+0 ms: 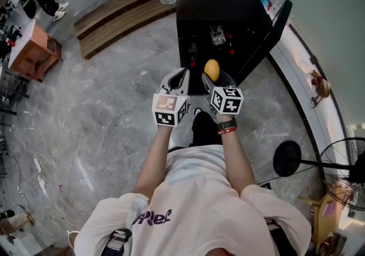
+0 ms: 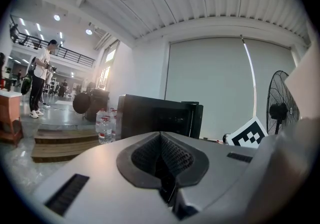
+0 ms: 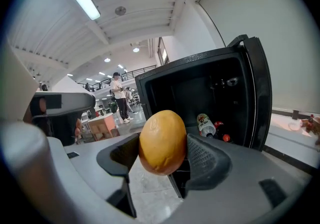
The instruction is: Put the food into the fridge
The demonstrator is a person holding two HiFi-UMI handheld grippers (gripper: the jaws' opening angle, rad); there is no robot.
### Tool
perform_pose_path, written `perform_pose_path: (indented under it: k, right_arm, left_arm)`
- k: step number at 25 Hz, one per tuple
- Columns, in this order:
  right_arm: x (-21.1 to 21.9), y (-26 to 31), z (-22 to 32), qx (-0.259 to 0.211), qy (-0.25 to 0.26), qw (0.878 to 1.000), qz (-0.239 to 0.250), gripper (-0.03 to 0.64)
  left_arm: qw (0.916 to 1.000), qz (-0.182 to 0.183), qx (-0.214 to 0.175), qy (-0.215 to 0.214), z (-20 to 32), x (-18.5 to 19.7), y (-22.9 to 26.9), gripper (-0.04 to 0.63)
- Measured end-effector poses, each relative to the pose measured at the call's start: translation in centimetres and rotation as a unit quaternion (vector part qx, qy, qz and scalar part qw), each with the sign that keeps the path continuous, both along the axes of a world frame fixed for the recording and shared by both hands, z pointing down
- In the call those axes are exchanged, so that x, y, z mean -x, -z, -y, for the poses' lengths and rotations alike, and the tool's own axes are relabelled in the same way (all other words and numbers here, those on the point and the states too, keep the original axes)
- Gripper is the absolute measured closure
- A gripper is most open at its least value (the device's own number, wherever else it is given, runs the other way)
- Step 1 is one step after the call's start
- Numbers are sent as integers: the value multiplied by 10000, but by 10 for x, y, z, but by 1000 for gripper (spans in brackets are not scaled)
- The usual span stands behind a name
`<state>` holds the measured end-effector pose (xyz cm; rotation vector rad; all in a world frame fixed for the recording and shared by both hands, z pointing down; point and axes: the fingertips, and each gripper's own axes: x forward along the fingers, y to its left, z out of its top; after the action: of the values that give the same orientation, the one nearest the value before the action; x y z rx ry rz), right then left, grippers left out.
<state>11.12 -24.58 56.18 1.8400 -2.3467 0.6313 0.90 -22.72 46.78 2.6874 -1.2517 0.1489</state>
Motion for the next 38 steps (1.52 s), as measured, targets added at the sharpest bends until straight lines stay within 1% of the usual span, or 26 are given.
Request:
perform_pose_path:
  k: [7, 15, 24, 30, 38]
  right_arm:
    - [-6, -26, 22, -11, 28, 9999, -169, 308]
    - [-12, -57, 49, 193, 54, 9996, -218, 307]
    - [-9, -92, 79, 411, 105, 9984, -364, 307]
    - [-2, -100, 100, 450, 257, 9978, -408, 307]
    - [-5, -111, 126, 518, 261, 9976, -388, 307]
  left_arm:
    - [10000, -39, 0, 2, 11, -6, -9, 578]
    - [10000, -42, 49, 35, 23, -10, -19, 578]
    - [9998, -4, 161, 96, 33, -3, -33, 578]
    - [9999, -5, 90, 120, 43, -2, -22, 578]
    - [10000, -20, 67, 42, 53, -9, -23, 578]
